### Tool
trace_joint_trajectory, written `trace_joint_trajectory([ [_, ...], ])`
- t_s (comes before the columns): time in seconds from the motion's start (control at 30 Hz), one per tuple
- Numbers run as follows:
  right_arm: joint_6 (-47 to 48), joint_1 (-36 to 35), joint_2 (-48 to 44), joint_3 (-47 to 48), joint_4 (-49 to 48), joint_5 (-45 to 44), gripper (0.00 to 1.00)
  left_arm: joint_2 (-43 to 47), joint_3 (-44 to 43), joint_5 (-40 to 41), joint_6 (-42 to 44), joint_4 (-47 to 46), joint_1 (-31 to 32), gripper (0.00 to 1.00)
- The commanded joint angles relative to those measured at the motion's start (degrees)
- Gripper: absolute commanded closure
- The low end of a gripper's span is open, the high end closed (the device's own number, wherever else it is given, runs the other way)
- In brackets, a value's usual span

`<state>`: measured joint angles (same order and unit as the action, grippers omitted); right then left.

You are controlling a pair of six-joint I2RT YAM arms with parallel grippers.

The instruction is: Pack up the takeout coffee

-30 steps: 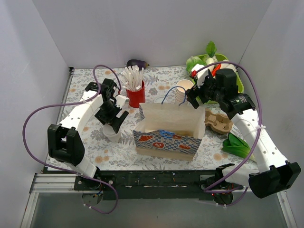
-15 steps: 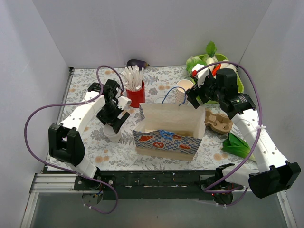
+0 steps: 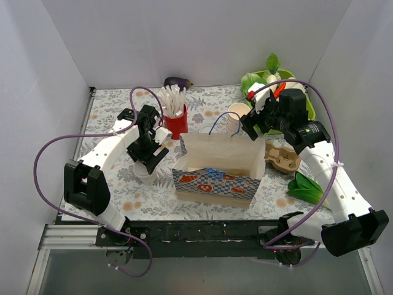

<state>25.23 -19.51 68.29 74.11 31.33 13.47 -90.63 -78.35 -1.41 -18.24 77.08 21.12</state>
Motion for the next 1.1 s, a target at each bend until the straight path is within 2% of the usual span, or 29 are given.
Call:
trace_joint_trajectory([
  [0.0, -0.1, 0.3, 0.0, 0.2, -1.8, -0.1, 0.02, 1.2, 0.8, 0.3, -0.3, -0.4, 0.1, 0.33],
  [0.13, -0.2, 0.3, 0.2, 1.9, -1.3, -0.3, 0.02, 2.1, -1.7, 0.4, -0.4, 1.1, 0.1, 0.38],
  [0.23, -0.2, 0.4, 0.4, 2.8, -0.9, -0.3, 0.02, 2.6, -3.3, 0.7, -0.1, 1.4, 0.1, 0.5],
  [0.27, -0.2, 0.4, 0.6, 2.8, -0.9, -0.2, 0.02, 2.9, -3.3, 0.6, -0.1, 1.2, 0.1, 0.57],
  [0.33, -0.2, 0.3, 0.6, 2.6, -0.9, -0.2, 0.02, 3.2, -3.0, 0.7, -0.1, 0.9, 0.1, 0.64],
  [0.4, -0.3, 0.3, 0.6, 2.4, -1.3, -0.1, 0.02, 3.4, -2.4, 0.7, -0.5, 0.6, 0.1, 0.83],
  [0.5, -0.5, 0.3, 0.7, 2.5, -1.2, -0.1, 0.02, 3.8, -1.4, 0.5, -1.0, -0.3, 0.2, 0.98],
  [0.73, -1.0, 0.6, 0.8, 5.9, 1.0, 0.8, 0.02, 5.5, -0.6, 0.7, -1.2, -1.0, -0.2, 1.0],
  [0.87, -0.5, 0.8, 0.6, 11.2, 5.4, 10.0, 0.02, 9.7, 2.1, 4.3, 1.1, -4.7, -3.7, 1.0],
  [1.07, 5.2, 0.7, 2.1, 16.9, 17.3, 16.7, 0.02, 11.9, -7.1, 2.6, -2.2, -5.4, -9.2, 1.0],
])
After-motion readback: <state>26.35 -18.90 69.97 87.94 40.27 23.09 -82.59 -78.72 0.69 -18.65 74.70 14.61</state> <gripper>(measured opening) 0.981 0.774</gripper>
